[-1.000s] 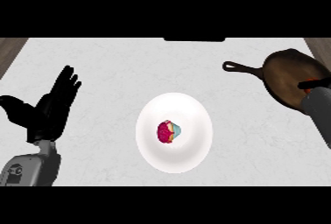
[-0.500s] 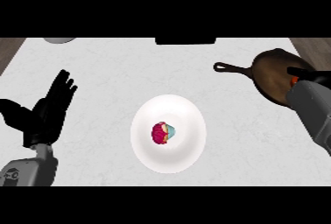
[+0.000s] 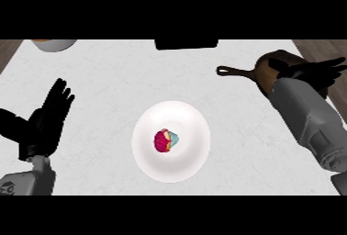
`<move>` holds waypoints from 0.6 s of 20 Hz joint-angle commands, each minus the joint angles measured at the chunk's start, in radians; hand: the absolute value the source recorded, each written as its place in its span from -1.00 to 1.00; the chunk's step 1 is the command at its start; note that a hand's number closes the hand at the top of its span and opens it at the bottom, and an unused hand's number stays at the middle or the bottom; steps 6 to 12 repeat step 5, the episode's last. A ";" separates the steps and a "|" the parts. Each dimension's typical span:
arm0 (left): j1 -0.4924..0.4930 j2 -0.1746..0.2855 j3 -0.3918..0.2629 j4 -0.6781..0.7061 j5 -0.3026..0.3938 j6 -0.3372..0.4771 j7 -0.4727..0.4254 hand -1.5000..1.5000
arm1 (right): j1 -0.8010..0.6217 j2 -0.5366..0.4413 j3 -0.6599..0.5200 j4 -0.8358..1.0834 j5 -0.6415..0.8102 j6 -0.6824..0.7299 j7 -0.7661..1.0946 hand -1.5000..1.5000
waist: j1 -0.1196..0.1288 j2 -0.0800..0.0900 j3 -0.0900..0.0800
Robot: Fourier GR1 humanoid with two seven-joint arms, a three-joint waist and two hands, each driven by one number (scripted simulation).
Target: Pick the tomato from the plate and place it in the pan
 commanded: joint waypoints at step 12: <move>0.024 0.012 0.015 -0.015 0.011 -0.007 0.011 0.00 | -0.032 0.082 0.016 0.054 0.057 -0.067 0.080 -1.00 | -0.016 -0.004 0.000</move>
